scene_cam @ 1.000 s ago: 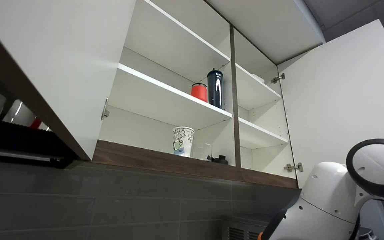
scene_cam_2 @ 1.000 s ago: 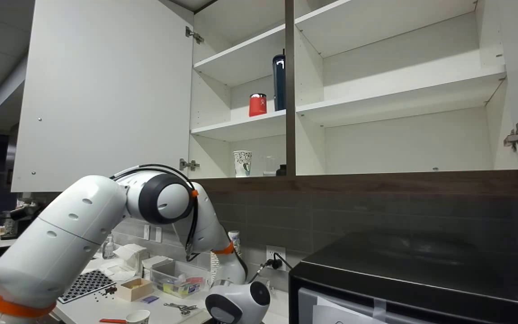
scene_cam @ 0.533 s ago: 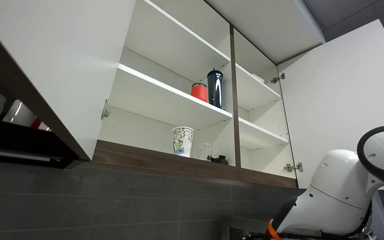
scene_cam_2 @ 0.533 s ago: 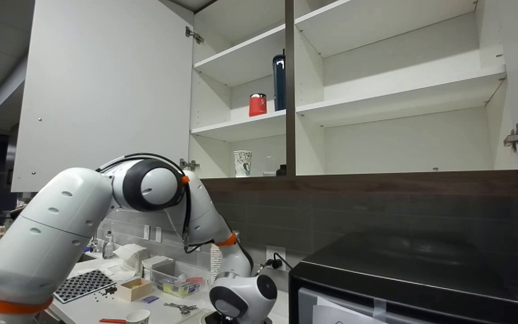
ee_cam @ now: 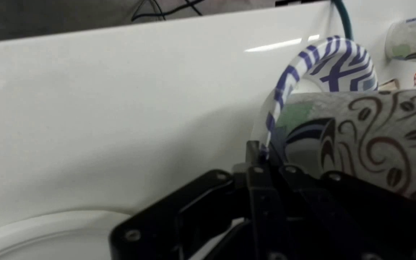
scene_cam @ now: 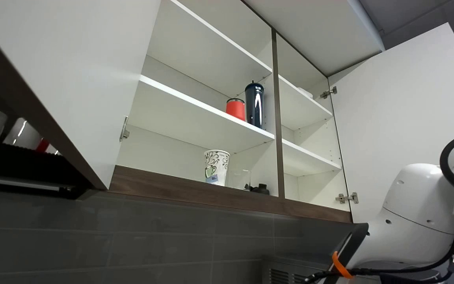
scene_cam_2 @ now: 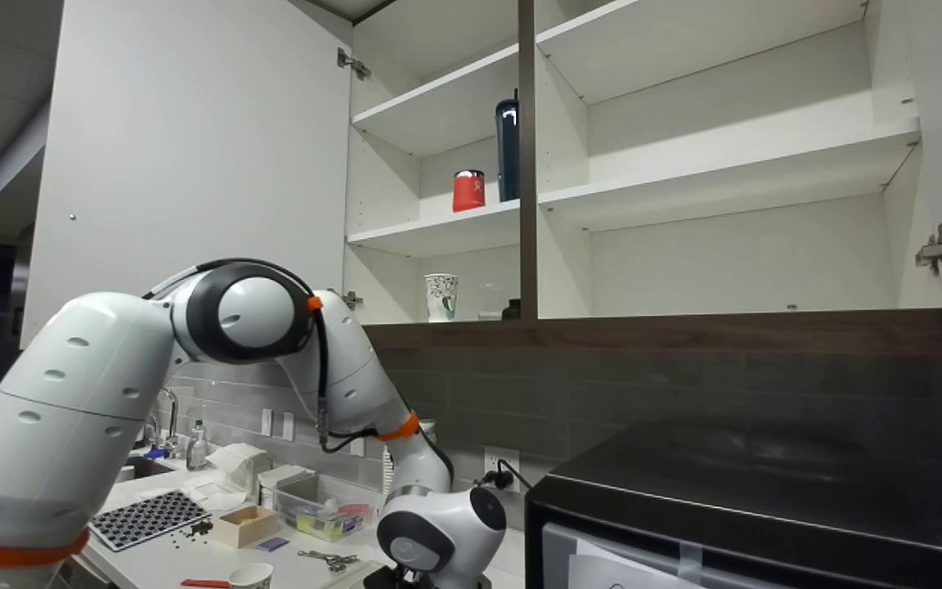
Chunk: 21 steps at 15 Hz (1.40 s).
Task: Put the straws inside the tea cup then put the cup and side plate inside the top cupboard
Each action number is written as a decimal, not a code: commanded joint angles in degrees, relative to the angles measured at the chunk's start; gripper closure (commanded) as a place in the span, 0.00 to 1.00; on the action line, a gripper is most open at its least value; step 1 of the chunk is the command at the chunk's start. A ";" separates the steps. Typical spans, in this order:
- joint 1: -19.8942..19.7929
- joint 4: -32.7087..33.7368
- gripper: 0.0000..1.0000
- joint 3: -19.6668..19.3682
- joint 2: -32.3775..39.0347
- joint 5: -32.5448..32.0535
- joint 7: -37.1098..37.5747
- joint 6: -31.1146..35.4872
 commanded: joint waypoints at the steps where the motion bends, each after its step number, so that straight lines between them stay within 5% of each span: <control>1: 0.73 -5.57 0.99 -1.06 -7.98 -6.29 2.22 -6.26; 10: 5.15 -5.68 0.99 -0.17 -21.64 -16.09 9.80 -18.13; 21: 6.24 -4.46 0.99 -1.03 -21.36 -14.47 9.35 -18.01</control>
